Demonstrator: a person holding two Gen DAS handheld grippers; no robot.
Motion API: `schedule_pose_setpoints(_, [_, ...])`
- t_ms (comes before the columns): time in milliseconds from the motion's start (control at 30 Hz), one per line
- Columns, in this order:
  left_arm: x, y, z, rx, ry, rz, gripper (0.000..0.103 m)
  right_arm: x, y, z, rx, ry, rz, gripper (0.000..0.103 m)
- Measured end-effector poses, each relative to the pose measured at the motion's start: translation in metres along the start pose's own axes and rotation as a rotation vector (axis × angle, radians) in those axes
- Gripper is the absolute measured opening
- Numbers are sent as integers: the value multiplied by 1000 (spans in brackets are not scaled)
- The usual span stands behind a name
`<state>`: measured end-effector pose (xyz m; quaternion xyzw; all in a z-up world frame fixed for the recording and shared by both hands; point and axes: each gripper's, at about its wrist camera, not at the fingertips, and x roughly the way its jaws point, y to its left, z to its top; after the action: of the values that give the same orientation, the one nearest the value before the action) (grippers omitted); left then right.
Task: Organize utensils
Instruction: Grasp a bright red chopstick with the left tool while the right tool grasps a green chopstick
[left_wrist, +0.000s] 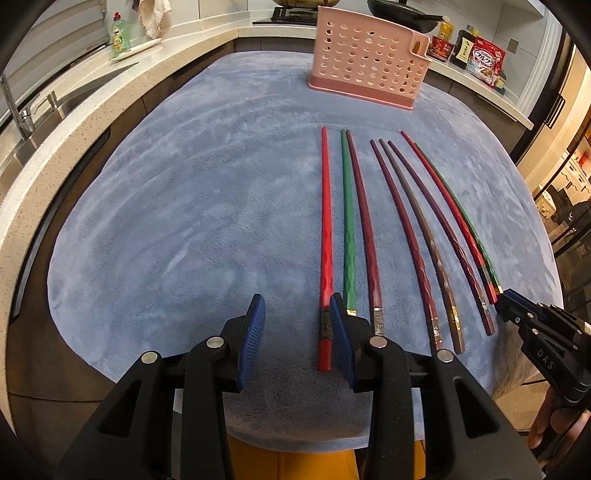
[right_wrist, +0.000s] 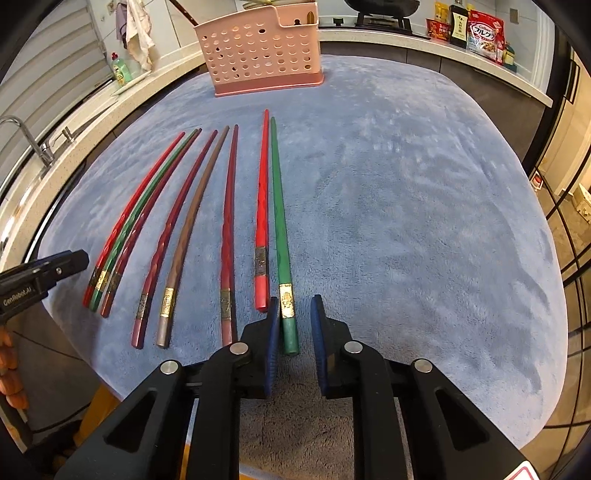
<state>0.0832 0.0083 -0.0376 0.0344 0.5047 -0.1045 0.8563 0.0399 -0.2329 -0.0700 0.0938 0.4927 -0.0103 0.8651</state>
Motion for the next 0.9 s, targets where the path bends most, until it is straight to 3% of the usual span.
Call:
schedule_pose_setpoints(600, [12, -6, -13, 31, 35, 12, 34, -3, -7, -2, 27, -1, 11, 8])
schedule_pose_setpoints(700, [12, -6, -14, 31, 31, 15, 28, -3, -7, -2, 28, 0, 13, 8])
schedule_pose_setpoints(833, [11, -4, -13, 29, 31, -5, 8, -3, -7, -2, 29, -1, 14, 8])
schedule_pose_setpoints(900, [10, -4, -13, 28, 32, -12, 8, -5, -7, -2, 32, -2, 18, 8])
